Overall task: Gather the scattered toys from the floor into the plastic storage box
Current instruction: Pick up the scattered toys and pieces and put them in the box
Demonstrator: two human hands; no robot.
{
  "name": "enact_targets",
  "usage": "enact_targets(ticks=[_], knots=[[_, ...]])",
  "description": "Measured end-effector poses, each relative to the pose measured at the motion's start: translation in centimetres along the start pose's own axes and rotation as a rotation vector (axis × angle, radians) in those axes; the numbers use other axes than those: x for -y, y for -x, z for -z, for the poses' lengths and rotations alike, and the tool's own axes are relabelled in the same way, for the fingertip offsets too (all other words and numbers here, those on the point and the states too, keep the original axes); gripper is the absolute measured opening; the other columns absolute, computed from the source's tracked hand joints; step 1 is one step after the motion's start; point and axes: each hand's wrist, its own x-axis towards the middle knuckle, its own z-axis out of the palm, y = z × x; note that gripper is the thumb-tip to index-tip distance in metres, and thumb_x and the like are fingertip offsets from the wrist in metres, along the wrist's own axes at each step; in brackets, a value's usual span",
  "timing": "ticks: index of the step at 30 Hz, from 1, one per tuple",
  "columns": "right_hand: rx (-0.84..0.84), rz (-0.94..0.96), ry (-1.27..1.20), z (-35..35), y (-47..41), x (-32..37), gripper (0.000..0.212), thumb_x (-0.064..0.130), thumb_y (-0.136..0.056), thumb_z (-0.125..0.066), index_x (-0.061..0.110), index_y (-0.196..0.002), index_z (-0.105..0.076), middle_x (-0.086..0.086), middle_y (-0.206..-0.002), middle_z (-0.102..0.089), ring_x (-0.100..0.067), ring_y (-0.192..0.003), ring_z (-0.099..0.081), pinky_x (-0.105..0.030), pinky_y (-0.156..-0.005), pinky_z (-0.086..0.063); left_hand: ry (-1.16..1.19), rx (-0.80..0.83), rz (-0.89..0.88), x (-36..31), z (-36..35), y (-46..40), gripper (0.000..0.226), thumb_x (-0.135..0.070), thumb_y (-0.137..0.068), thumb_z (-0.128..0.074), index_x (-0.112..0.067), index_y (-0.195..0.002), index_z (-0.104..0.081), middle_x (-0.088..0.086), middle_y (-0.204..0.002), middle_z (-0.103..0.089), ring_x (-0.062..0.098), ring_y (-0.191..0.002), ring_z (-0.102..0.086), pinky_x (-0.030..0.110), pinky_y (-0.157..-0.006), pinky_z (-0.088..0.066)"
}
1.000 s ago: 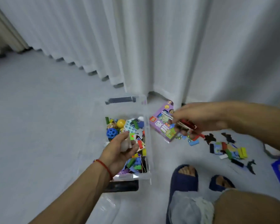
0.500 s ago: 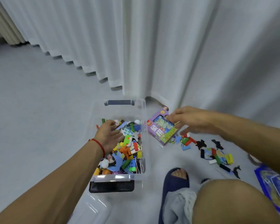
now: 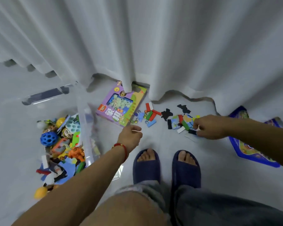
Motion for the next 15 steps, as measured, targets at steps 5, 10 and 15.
enact_targets(ticks=[5,10,15], knots=[[-0.029,0.16,-0.091,-3.6,-6.1,1.4,0.048,0.034,-0.098,-0.052,0.021,-0.142,-0.041,-0.006,-0.14,-0.049,-0.023,-0.12,-0.05,-0.034,-0.095,-0.044,-0.441,-0.12,-0.082,2.2,-1.4,-5.3,0.039,-0.014,-0.09,-0.063,-0.017,-0.128,-0.057,0.007,-0.131,-0.056,0.023,-0.114,-0.056,0.03,-0.094,-0.046],[-0.26,0.279,-0.194,-4.7,-12.9,5.4,0.059,0.033,-0.095,-0.056,0.025,-0.148,-0.032,-0.004,-0.149,-0.036,-0.026,-0.123,-0.049,-0.04,-0.094,-0.048,-0.945,-0.203,-0.441,4.7,-1.8,-9.9,0.047,-0.017,-0.093,-0.061,-0.015,-0.138,-0.049,0.008,-0.141,-0.048,0.027,-0.115,-0.057,0.037,-0.097,-0.052],[-0.469,0.226,-0.228,-6.5,-18.7,9.2,0.069,0.028,-0.091,-0.066,0.03,-0.148,-0.028,-0.003,-0.154,-0.023,-0.029,-0.128,-0.044,-0.041,-0.094,-0.047,-1.145,-0.246,-0.584,6.0,-3.1,-13.0,0.053,-0.012,-0.09,-0.062,-0.009,-0.138,-0.041,0.018,-0.128,-0.052,0.033,-0.094,-0.063,0.04,-0.071,-0.059]])
